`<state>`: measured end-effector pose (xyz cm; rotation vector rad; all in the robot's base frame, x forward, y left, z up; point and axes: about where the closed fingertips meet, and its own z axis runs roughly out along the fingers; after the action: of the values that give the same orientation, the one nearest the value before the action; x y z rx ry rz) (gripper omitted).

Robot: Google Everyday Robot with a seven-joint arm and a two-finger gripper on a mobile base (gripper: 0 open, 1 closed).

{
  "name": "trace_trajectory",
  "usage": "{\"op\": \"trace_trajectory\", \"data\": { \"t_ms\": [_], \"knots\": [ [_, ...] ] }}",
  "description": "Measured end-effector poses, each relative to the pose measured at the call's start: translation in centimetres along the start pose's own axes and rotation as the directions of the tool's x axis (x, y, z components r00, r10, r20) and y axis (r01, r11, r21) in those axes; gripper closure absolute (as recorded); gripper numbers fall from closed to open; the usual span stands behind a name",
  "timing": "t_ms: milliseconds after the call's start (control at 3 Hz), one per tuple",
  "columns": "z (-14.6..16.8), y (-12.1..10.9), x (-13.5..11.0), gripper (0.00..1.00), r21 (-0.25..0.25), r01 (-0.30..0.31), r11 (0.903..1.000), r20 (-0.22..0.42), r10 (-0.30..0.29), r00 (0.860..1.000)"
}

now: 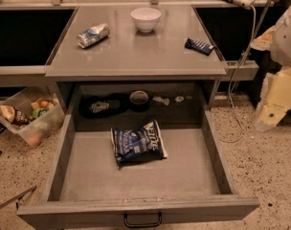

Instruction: Pick blue chip bag from top drawer and place on counter

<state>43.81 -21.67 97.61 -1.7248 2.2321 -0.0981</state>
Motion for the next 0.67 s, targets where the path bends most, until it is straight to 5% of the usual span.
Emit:
{"op": "trace_trajectory", "data": {
  "t_ms": [667],
  "knots": [
    [2.4,-0.5,-0.1,0.0,0.003,-0.001,1.0,0.02,0.001,1.0]
  ]
}}
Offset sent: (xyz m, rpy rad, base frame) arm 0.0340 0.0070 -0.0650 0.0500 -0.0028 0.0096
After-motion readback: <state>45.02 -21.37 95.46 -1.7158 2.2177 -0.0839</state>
